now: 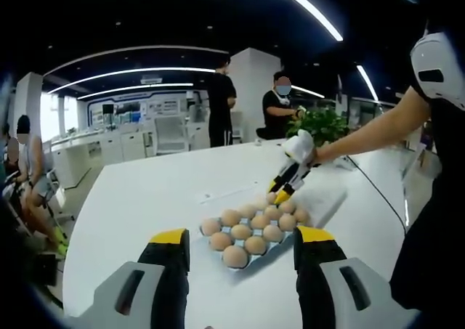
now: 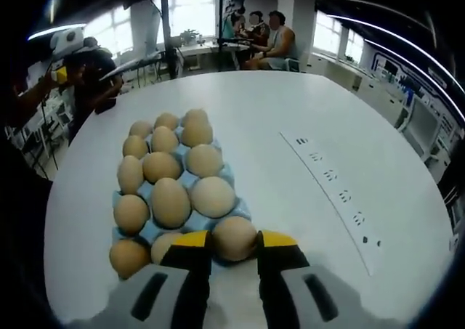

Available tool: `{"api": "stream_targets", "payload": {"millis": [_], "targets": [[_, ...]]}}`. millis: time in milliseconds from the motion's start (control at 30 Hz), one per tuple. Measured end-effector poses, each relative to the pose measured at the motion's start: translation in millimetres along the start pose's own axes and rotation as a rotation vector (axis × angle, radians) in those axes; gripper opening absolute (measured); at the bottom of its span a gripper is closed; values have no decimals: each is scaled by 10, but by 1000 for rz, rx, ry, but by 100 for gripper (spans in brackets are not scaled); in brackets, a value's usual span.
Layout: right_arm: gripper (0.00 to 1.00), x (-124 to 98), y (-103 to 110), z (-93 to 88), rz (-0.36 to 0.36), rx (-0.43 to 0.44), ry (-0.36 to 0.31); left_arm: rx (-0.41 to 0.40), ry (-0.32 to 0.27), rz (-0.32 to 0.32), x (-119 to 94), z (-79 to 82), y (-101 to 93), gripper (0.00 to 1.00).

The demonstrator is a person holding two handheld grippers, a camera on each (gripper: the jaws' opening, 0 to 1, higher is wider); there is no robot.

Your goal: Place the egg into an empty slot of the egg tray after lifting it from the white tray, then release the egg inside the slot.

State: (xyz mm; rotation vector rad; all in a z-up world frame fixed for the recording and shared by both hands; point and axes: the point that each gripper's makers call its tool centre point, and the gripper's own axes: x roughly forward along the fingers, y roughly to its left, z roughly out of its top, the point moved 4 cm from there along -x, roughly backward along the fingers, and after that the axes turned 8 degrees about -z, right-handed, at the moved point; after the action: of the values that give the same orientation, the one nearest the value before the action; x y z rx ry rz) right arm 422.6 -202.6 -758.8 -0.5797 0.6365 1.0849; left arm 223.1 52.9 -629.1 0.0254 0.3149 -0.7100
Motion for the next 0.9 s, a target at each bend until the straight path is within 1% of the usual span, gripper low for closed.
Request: {"api": "stream_targets", "payload": {"millis": [67,133,167,500,633,700,767,900], "targets": [[25,8,-6,1,6,17,1,1,0,0,6,3,-1,58],[25,12,-15,-20,18,63,1,2,-4,-1,7,14,-3,58],[25,7,-20,-29,19,72,0,3,-4,-2,5,19,-5,58],[26,-35,-11,-53,3,59,-44,11,3,1,-9,12,-4,58],[30,-67,-29,-64,-12,59,-63,13,3,2,-1,21,0,57],[28,-88,-21,-54,-8,47,-73,13,-4,-1,5,37,-3,57],[29,-112,-6,-30,-8,51,-82,18,-2,-3,11,45,-7,57],[29,-149,-10,8,-12,51,-103,19,-2,-7,29,51,-23,57]]}}
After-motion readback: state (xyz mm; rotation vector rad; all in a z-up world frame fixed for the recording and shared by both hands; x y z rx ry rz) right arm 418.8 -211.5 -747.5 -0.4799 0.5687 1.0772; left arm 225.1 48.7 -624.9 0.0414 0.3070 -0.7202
